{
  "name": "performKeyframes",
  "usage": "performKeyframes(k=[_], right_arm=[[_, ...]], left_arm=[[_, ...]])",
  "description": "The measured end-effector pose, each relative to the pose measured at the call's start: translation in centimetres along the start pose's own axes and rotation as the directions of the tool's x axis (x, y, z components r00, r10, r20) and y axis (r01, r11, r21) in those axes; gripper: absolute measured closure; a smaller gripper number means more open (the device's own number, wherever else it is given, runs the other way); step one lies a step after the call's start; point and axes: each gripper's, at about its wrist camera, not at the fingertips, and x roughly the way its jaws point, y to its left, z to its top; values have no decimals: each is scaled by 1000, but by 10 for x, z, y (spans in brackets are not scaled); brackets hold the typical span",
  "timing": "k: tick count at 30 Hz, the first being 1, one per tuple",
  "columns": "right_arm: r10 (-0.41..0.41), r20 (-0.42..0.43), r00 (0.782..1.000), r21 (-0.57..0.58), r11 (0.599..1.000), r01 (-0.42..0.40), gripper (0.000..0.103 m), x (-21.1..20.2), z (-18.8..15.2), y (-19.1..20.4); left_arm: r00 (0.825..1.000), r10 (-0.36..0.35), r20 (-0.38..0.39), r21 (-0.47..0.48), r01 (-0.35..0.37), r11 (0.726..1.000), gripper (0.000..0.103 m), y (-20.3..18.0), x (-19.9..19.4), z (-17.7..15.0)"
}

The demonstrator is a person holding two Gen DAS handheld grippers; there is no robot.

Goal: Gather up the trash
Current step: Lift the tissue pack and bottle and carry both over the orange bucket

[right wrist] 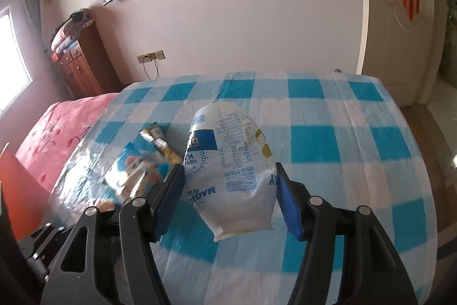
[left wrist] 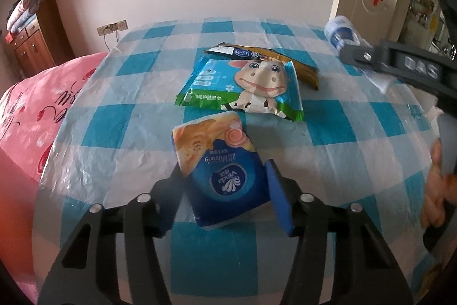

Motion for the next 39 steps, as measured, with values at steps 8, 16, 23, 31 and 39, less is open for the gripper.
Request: performKeyframes(k=[8, 16, 23, 31, 39], right_arm=[[31, -10, 999, 10, 999, -31, 40, -26, -29, 10], [37, -25, 999, 6, 999, -37, 40, -43, -55, 23], [59, -34, 998, 16, 998, -59, 40, -58, -68, 32], [80, -30, 996, -9, 997, -80, 40, -74, -72, 53], [102, -15, 995, -54, 993, -102, 40, -89, -68, 79]], left_arm=[[999, -32, 1, -41, 32, 999, 65, 12, -6, -6], [999, -51, 11, -50, 52, 997, 69, 21, -19, -15], [998, -26, 54, -34, 28, 999, 69, 33, -46, -17], [995, -5, 102, -31, 8, 999, 69, 49, -80, -18], [989, 14, 145, -48, -8, 999, 69, 70, -107, -17]])
